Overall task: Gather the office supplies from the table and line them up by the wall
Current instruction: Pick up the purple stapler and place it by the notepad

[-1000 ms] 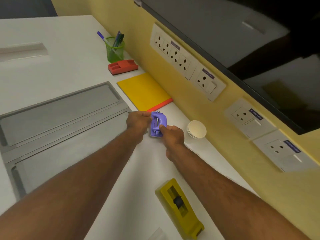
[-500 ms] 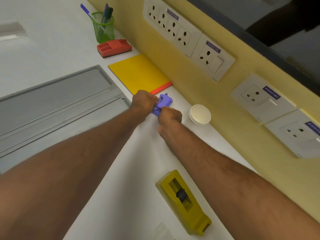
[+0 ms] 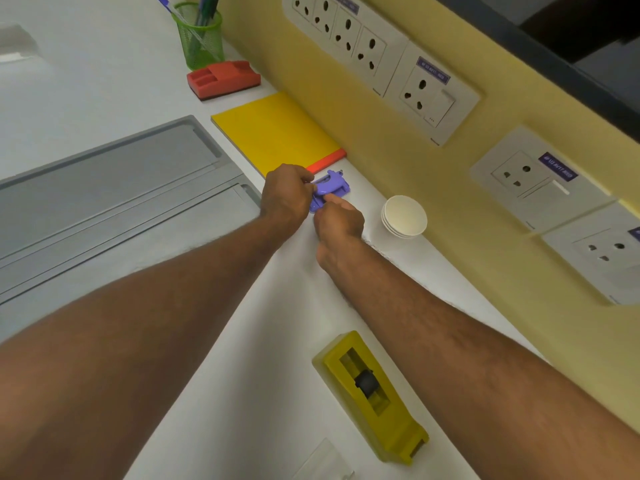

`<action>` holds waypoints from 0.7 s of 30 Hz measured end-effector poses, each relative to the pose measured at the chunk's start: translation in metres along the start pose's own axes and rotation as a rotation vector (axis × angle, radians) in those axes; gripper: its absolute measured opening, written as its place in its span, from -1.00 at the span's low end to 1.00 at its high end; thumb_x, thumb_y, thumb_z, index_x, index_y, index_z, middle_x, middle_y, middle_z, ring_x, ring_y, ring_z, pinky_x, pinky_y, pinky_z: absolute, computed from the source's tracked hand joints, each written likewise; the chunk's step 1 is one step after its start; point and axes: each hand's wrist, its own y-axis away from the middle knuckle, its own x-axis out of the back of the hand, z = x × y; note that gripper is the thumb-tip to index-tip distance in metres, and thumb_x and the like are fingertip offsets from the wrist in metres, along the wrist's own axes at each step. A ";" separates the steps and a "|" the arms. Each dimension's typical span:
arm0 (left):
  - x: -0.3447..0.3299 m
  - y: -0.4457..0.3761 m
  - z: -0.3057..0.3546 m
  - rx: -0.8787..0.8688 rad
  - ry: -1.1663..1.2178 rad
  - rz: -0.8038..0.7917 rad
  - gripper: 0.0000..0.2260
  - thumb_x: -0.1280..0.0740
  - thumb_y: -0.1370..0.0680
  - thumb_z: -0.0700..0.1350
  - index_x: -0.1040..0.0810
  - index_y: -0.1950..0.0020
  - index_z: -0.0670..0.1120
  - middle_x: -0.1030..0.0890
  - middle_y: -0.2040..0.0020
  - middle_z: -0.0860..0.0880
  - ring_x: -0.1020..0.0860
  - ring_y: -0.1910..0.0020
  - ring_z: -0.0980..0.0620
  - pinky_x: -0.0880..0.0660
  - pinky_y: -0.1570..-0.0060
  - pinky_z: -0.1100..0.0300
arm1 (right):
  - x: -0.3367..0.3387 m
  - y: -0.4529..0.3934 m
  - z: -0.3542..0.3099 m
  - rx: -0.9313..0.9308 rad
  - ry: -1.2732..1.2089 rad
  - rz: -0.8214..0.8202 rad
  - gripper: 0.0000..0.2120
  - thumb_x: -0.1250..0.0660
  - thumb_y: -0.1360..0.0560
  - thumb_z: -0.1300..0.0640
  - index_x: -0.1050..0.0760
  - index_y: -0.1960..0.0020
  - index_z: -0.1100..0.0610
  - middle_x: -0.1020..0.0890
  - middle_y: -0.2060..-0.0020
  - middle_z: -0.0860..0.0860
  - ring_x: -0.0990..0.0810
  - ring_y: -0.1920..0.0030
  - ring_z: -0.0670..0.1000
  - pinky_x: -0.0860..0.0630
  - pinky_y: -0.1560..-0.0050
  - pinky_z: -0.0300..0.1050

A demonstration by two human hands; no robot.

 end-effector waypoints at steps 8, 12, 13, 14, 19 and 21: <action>-0.001 0.008 -0.002 0.004 -0.028 0.017 -0.71 -0.35 -0.61 -0.17 -0.60 -0.33 -0.17 -0.62 -0.28 -0.12 -0.56 -0.22 -0.07 -0.49 -0.23 0.10 | 0.009 0.001 0.003 0.053 0.123 -0.050 -0.64 -0.20 -0.63 0.31 -0.53 -0.39 0.14 -0.66 -0.22 0.10 -0.63 -0.21 0.12 -0.53 -0.12 -0.09; 0.002 0.024 -0.003 -0.025 -0.045 0.027 -0.71 -0.33 -0.62 -0.18 -0.59 -0.34 -0.15 -0.62 -0.28 -0.11 -0.56 -0.21 -0.05 -0.47 -0.15 0.18 | 0.021 0.008 0.004 0.089 0.286 -0.110 -0.56 -0.19 -0.62 0.29 -0.43 -0.48 0.11 -0.59 -0.34 0.10 -0.59 -0.23 0.11 -0.53 -0.30 0.02; 0.003 0.030 -0.003 -0.030 -0.044 0.028 -0.71 -0.33 -0.62 -0.17 -0.59 -0.34 -0.14 -0.62 -0.29 -0.10 -0.56 -0.22 -0.05 -0.46 -0.15 0.19 | 0.027 0.012 0.004 0.099 0.342 -0.134 -0.55 -0.19 -0.62 0.28 -0.40 -0.49 0.09 -0.57 -0.36 0.10 -0.58 -0.21 0.09 -0.53 -0.28 0.01; 0.006 0.037 -0.003 -0.034 -0.040 0.025 -0.70 -0.34 -0.62 -0.16 -0.59 -0.35 -0.13 -0.61 -0.29 -0.09 -0.56 -0.22 -0.04 -0.46 -0.18 0.18 | 0.032 0.017 0.003 0.114 0.401 -0.161 -0.54 -0.19 -0.62 0.26 -0.39 -0.50 0.09 -0.56 -0.37 0.09 -0.57 -0.20 0.07 -0.53 -0.25 -0.03; 0.022 0.081 -0.005 -0.065 -0.069 -0.017 -0.68 -0.31 -0.63 -0.02 -0.58 -0.36 -0.09 -0.61 -0.31 -0.04 -0.56 -0.26 -0.01 -0.49 -0.29 0.07 | 0.057 0.050 0.000 0.231 0.639 -0.265 -0.55 -0.24 -0.64 0.13 -0.35 -0.53 0.07 -0.47 -0.46 0.01 -0.48 -0.40 0.02 -0.40 -0.23 -0.17; 0.029 0.102 -0.007 -0.058 -0.066 -0.037 -0.67 -0.30 -0.63 0.01 -0.57 -0.36 -0.07 -0.59 -0.33 -0.03 -0.55 -0.28 -0.01 -0.48 -0.31 0.07 | 0.067 0.066 -0.001 0.277 0.689 -0.270 -0.56 -0.25 -0.65 0.11 -0.36 -0.52 0.06 -0.47 -0.46 0.01 -0.47 -0.41 0.02 -0.39 -0.24 -0.18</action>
